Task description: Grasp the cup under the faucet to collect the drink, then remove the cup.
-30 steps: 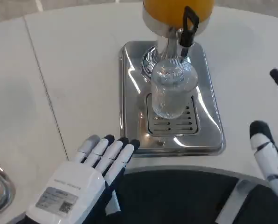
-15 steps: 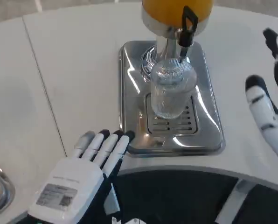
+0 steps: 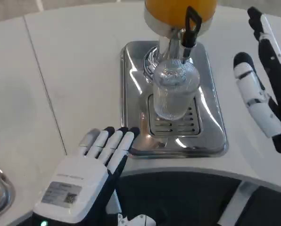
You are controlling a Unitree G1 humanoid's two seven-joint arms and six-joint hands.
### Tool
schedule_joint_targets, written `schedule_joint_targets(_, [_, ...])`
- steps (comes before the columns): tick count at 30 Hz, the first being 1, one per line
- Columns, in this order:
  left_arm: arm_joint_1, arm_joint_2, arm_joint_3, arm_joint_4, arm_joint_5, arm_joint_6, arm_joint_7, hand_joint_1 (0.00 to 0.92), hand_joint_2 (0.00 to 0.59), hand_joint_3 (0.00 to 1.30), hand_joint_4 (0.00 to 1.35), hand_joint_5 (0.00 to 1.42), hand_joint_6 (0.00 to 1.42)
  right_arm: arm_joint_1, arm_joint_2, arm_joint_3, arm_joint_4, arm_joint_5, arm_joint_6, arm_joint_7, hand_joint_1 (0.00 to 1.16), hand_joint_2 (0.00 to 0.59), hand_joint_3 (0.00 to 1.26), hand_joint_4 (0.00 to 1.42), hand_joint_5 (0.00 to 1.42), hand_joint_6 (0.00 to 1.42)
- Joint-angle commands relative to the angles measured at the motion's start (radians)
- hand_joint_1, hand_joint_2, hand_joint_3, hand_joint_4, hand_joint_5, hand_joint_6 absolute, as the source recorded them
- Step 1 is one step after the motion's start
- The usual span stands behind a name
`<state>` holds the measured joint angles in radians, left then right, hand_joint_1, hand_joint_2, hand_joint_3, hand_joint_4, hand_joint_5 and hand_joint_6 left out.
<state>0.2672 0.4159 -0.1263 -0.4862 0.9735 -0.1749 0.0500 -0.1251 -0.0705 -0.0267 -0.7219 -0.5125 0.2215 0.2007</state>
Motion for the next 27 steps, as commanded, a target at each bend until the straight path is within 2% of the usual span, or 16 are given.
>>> schedule_joint_targets(1, [0.001, 0.001, -0.008, 0.010, -0.009, -0.006, -0.006, 0.000, 0.135, 0.00, 0.00, 0.00, 0.00, -0.050, 0.004, 0.017, 0.037, 0.021, 0.004, -0.041, 0.00, 0.569, 0.00, 0.00, 0.00, 0.00])
schedule_joint_targets(15, [0.006, 0.009, 0.010, 0.018, -0.026, -0.003, 0.001, 0.000, 0.137, 0.00, 0.00, 0.00, 0.00, -0.156, 0.039, 0.083, 0.142, 0.043, 0.028, -0.114, 0.00, 0.569, 0.00, 0.00, 0.00, 0.00])
schedule_joint_targets(23, [0.012, 0.006, 0.030, 0.018, -0.032, 0.000, -0.001, 0.000, 0.137, 0.00, 0.00, 0.00, 0.00, -0.218, 0.067, 0.134, 0.228, 0.072, 0.034, -0.130, 0.00, 0.568, 0.00, 0.00, 0.00, 0.00])
schedule_joint_targets(27, [0.018, 0.003, 0.037, 0.019, -0.034, 0.001, 0.003, 0.000, 0.137, 0.00, 0.00, 0.00, 0.00, -0.236, 0.069, 0.141, 0.244, 0.087, 0.051, -0.124, 0.00, 0.568, 0.00, 0.00, 0.00, 0.00])
